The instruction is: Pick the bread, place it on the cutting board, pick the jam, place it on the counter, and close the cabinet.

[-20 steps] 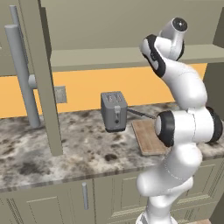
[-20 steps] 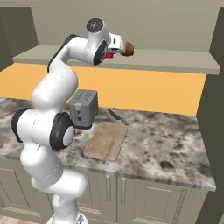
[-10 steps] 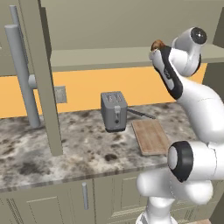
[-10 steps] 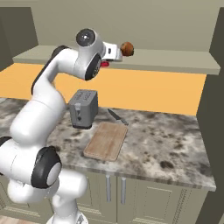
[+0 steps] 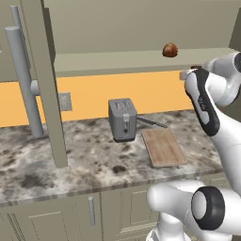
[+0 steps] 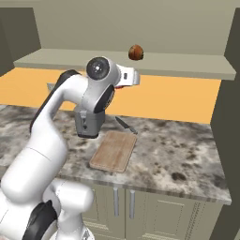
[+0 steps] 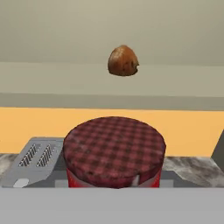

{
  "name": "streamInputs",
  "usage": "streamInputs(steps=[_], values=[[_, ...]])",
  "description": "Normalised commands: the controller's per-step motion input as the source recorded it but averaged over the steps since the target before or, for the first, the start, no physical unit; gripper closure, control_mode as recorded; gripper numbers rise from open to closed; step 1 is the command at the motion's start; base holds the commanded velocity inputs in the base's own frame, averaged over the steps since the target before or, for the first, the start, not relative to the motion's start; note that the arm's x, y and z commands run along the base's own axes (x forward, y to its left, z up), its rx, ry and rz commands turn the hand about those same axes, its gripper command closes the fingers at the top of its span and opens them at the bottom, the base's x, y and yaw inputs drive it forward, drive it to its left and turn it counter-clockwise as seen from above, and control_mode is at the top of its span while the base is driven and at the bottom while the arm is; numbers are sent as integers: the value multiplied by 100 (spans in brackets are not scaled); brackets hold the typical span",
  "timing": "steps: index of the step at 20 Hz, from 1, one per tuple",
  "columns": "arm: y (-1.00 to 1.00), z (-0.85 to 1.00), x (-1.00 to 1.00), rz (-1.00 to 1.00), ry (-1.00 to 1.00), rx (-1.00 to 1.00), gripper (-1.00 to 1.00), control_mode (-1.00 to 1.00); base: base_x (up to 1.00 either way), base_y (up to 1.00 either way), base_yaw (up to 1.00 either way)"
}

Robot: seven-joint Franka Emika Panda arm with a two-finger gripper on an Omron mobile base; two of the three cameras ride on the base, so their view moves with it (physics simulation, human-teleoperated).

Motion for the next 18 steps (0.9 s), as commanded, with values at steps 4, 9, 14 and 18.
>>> streamInputs(steps=[4, 9, 14, 18], values=[[-33, -15, -55, 0, 0, -3, 100, -100, 0, 0, 0], [-37, -22, -55, 0, 0, -7, 100, -100, 0, 0, 0], [-37, -30, -48, 0, 0, -7, 100, -100, 0, 0, 0], [-21, -31, -25, 0, 1, -9, 100, -100, 0, 0, 0]])
